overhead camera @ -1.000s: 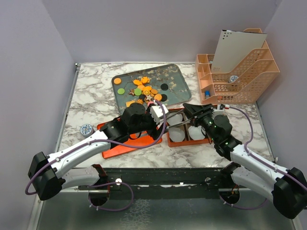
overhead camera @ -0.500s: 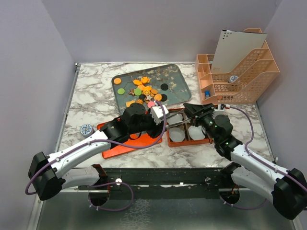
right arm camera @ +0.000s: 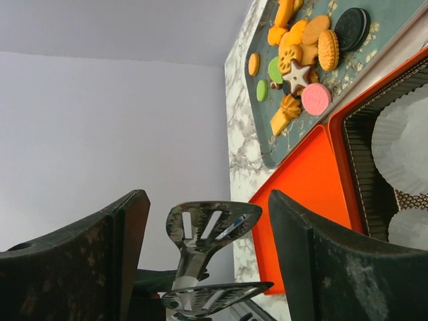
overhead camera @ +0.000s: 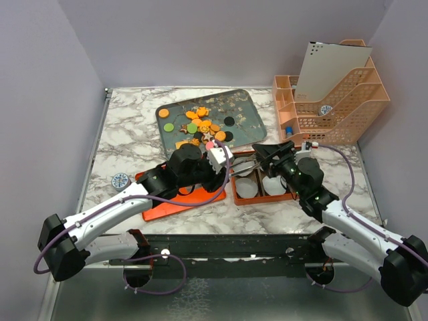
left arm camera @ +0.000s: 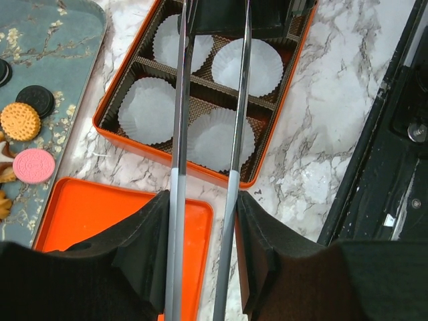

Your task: Pack the cookies

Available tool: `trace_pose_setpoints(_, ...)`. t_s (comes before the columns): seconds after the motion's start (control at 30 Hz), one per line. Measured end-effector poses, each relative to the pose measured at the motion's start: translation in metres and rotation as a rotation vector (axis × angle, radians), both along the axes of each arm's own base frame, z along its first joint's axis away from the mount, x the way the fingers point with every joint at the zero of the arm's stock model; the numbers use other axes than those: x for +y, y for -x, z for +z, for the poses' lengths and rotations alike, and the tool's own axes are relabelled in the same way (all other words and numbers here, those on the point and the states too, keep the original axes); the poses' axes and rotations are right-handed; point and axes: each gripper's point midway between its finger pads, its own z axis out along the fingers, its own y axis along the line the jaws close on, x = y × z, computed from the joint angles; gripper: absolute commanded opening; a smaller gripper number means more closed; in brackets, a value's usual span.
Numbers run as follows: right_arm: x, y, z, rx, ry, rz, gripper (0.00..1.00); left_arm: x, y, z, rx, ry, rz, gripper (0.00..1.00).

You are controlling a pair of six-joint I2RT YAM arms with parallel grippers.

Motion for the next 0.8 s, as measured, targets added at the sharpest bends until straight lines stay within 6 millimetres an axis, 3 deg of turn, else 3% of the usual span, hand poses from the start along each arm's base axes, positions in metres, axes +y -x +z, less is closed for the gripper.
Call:
trace_pose_setpoints(0.2, -0.001, 0.000, -0.009, 0.007, 0.047, 0.004, 0.80, 0.001, 0.002, 0.008, 0.016, 0.029, 0.016, 0.42)
trace_pose_setpoints(0.4, 0.000, -0.003, -0.009, -0.005, 0.118, 0.011, 0.87, 0.006, -0.002, 0.012, 0.031, 0.036, 0.063, 0.43)
trace_pose_setpoints(0.6, -0.006, -0.006, 0.008, -0.077, 0.241, 0.003, 0.95, 0.017, -0.019, 0.021, 0.028, 0.039, 0.170, 0.44)
trace_pose_setpoints(0.8, -0.031, 0.001, 0.033, -0.196, 0.397, -0.059, 0.99, 0.034, -0.046, 0.023, 0.043, 0.030, 0.309, 0.46)
